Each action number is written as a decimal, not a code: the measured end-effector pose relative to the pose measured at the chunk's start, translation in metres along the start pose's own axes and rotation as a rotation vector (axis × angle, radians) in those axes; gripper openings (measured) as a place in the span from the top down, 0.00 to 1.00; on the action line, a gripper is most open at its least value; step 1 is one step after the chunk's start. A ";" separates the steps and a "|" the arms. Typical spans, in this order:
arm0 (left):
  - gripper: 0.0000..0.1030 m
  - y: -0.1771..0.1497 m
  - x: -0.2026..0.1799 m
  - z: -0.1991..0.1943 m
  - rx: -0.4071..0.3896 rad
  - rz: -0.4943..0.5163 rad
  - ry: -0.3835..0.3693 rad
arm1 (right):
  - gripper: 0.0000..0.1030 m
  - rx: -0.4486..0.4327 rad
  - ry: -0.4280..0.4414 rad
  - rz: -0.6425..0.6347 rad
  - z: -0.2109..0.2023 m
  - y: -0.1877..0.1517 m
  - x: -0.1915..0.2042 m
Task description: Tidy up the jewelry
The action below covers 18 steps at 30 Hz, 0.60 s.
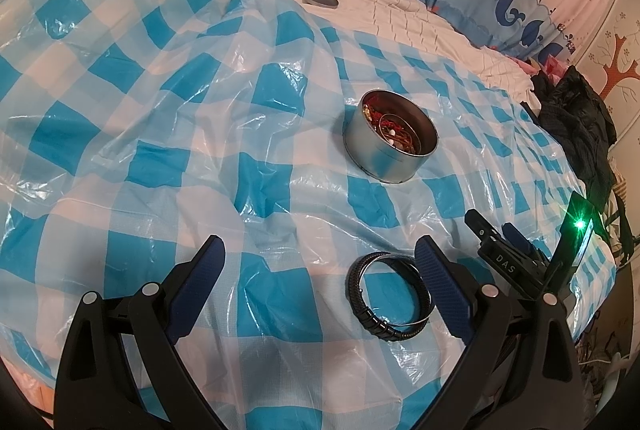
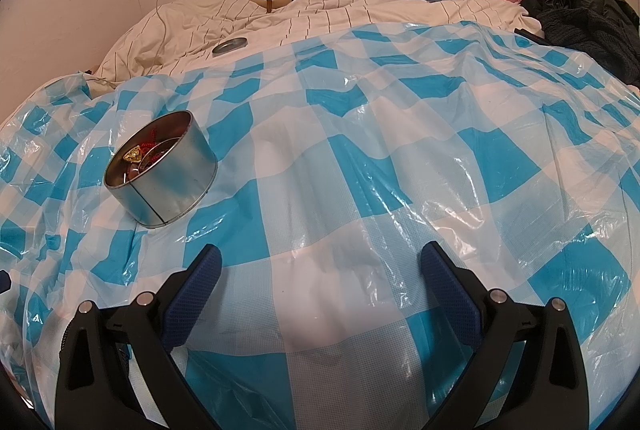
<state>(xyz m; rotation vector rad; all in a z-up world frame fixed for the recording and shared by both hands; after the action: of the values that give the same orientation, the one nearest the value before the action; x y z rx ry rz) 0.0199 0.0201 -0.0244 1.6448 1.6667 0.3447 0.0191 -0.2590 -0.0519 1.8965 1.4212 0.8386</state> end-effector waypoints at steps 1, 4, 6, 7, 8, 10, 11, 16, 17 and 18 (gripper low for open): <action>0.11 -0.001 0.001 -0.002 0.000 -0.001 0.000 | 0.07 0.000 0.000 0.000 -0.001 0.000 -0.001; 0.11 -0.002 0.001 -0.003 0.002 0.000 0.001 | 0.07 0.000 0.000 0.000 0.000 0.000 0.000; 0.11 -0.001 0.001 -0.001 0.001 0.002 0.000 | 0.07 0.000 0.000 0.000 0.000 0.000 -0.001; 0.11 -0.001 0.002 -0.003 0.000 0.002 0.000 | 0.07 0.001 0.000 0.000 -0.001 0.000 -0.001; 0.11 -0.001 0.001 -0.001 0.001 0.000 0.000 | 0.07 0.000 0.000 0.000 -0.001 0.000 -0.001; 0.11 -0.001 0.001 -0.002 0.001 0.000 0.001 | 0.07 0.001 0.000 0.000 -0.001 0.000 -0.001; 0.11 -0.002 0.002 -0.003 0.002 0.000 0.001 | 0.07 0.001 0.000 0.000 0.000 0.000 0.000; 0.11 -0.001 0.001 -0.002 0.001 0.002 0.001 | 0.07 0.001 0.000 0.000 -0.001 0.000 -0.001; 0.11 0.000 0.000 -0.001 0.002 0.001 0.001 | 0.07 0.001 0.000 0.000 0.000 0.000 0.000; 0.11 -0.002 0.003 -0.004 0.003 0.000 0.002 | 0.07 0.001 0.000 0.000 0.000 0.000 0.000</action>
<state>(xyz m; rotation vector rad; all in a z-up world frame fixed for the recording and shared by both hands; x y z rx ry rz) 0.0158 0.0235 -0.0240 1.6469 1.6691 0.3438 0.0191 -0.2592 -0.0518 1.8975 1.4219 0.8382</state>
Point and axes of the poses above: each gripper's, at about its wrist camera, not at the fingertips, and z roughly the way its jaws point, x to its left, y to its top, the point moved 5 cm from there along z, roughly the way its jaws point, and after that the axes turned 8 degrees about -x, right-handed, at the moved point
